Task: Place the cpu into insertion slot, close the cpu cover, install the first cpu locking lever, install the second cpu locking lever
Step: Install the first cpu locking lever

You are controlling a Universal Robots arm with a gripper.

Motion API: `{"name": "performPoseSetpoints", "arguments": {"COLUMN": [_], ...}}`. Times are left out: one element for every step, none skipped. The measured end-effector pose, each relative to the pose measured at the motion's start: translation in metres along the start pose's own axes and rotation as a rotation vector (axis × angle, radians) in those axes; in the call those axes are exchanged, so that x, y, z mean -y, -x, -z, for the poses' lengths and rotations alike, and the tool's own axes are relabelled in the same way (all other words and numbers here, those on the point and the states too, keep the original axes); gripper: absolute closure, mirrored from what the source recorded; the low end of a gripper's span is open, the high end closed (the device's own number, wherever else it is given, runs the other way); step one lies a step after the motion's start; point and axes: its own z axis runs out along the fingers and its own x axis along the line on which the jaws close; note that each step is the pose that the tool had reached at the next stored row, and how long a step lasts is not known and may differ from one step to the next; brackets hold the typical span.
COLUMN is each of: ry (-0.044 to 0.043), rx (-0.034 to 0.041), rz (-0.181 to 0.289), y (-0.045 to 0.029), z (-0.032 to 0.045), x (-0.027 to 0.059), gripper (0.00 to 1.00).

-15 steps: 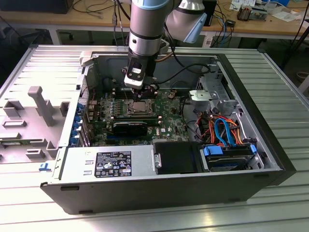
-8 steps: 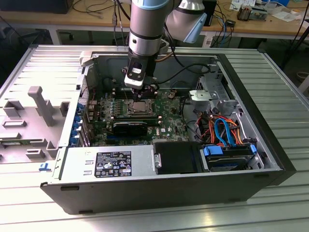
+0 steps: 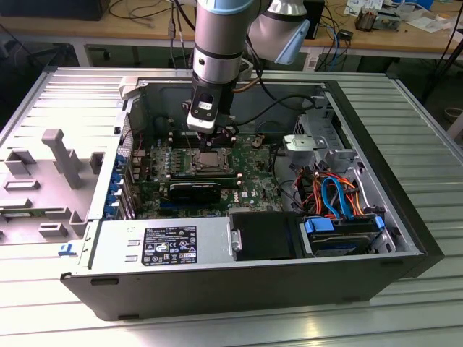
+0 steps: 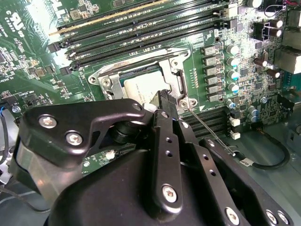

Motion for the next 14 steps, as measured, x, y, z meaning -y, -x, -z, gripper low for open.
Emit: {"name": "performPoseSetpoints", "arguments": {"ry": [0.0001, 0.0000, -0.0001, -0.0001, -0.0001, -0.0002, -0.0002, -0.0002, -0.0003, -0.0005, -0.0005, -0.0005, -0.0007, -0.0009], "rx": [0.0000, 0.0000, 0.0000, 0.0001, 0.0001, 0.0001, 0.0002, 0.0002, 0.0003, 0.0004, 0.0004, 0.0004, 0.0006, 0.0007], "rz": [0.000, 0.001, 0.001, 0.001, 0.002, 0.003, 0.003, 0.003, 0.006, 0.007, 0.008, 0.008, 0.011, 0.013], "y": [0.0000, 0.0000, 0.0000, 0.0000, 0.0000, 0.0000, 0.0000, 0.0000, 0.0000, 0.0000, 0.0000, 0.0000, 0.0000, 0.0000], "z": [0.0000, 0.0000, 0.0000, 0.0000, 0.0000, 0.0000, 0.0000, 0.0000, 0.0000, 0.0000, 0.0000, 0.0000, 0.0000, 0.0000], "x": [0.0000, 0.0000, 0.0000, 0.0000, 0.0000, 0.0000, 0.0000, 0.0000, 0.0000, 0.0000, 0.0000, 0.0000, 0.0000, 0.0000], "gripper": [0.89, 0.89, 0.89, 0.89, 0.89, 0.89, 0.89, 0.89, 0.89, 0.89, 0.89, 0.89, 0.89, 0.89]}}
